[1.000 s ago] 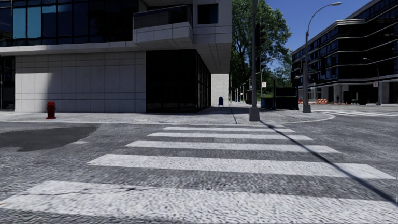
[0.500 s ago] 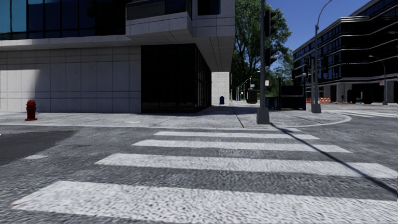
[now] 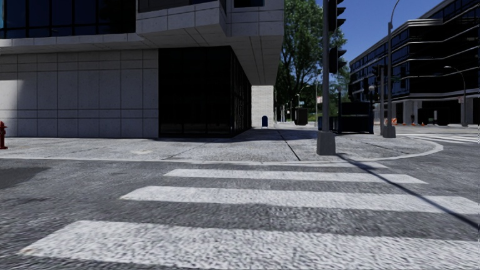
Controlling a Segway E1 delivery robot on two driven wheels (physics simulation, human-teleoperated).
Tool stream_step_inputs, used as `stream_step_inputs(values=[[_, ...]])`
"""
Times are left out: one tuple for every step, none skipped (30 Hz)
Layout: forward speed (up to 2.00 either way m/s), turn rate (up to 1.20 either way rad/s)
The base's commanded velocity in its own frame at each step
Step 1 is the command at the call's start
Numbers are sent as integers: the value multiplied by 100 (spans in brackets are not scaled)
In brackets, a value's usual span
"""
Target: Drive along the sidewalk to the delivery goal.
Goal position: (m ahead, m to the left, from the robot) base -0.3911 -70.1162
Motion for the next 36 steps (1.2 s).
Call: stream_step_inputs(values=[[200,-23],[200,-23],[200,-23],[200,-23],[200,-25],[200,-28],[200,-30],[200,-30],[200,-30],[200,-30],[200,-30],[200,-30],[200,-30],[200,-30],[200,-30],[200,-30],[200,-30],[200,-30],[200,-30],[200,-30],[200,-31],[200,-31],[200,-31],[200,-31],[200,-31],[200,-31],[200,-31],[200,-31],[200,-31],[200,-31],[200,-31],[200,-31],[200,-31],[200,-31],[200,-32],[200,-32]])
